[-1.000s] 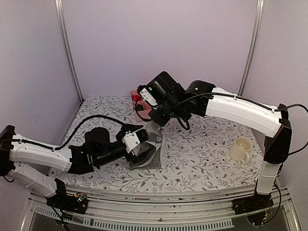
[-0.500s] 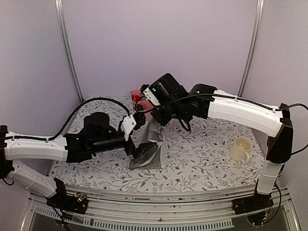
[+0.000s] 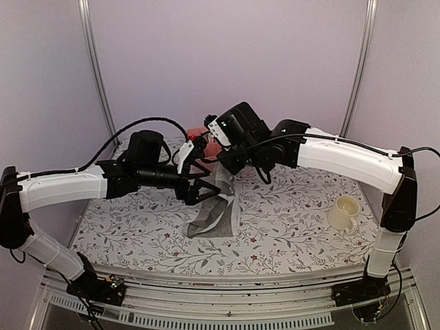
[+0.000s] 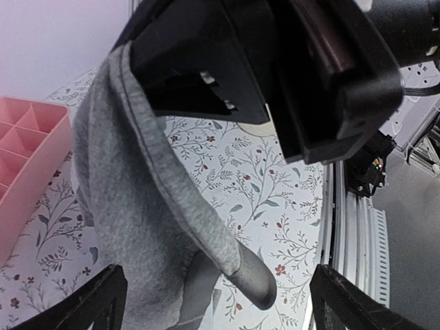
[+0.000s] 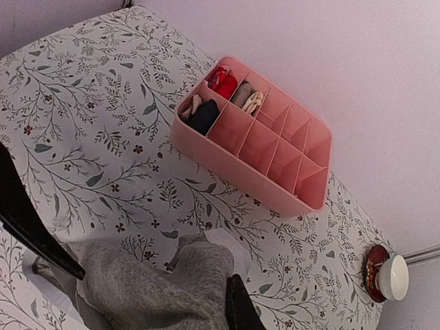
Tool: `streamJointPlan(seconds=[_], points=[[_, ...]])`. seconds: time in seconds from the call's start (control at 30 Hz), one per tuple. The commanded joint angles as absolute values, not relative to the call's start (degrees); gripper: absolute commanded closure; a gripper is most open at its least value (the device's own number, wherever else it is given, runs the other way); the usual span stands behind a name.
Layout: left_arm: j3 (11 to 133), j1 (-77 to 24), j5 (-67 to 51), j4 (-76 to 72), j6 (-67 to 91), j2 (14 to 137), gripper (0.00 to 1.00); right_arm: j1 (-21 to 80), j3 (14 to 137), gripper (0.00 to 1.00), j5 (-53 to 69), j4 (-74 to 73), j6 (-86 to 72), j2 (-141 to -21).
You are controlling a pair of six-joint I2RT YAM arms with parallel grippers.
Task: Roll the underwear
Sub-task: Pick up the underwear from the center of the board.
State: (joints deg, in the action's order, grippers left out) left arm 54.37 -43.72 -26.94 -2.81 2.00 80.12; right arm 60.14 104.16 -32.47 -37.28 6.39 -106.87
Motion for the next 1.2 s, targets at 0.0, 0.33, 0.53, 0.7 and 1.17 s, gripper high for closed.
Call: streamJointPlan(seconds=[0.0, 0.33, 0.53, 0.7, 1.17], points=[[58.41, -43.00, -32.97, 4.52, 4.99, 83.31, 0.08, 59.19, 103.48, 0.98, -32.74, -34.76, 5.89, -105.36], [62.49, -42.91, -31.15, 7.06, 7.38, 87.45, 0.31, 58.74, 101.68, 0.98, -33.23, -33.52, 5.97, -105.47], [63.59, -43.04, -30.69, 7.87, 7.65, 88.15, 0.48, 58.67, 100.71, 0.98, -33.79, -32.90, 6.23, -105.60], [64.16, -43.55, -31.62, 8.50, 7.91, 88.58, 0.43, 58.56, 100.59, 0.98, -34.36, -32.67, 6.32, -106.10], [65.71, -45.27, -29.19, 8.24, 8.10, 89.91, 0.52, 58.44, 100.72, 0.98, -33.75, -32.04, 6.42, -106.98]])
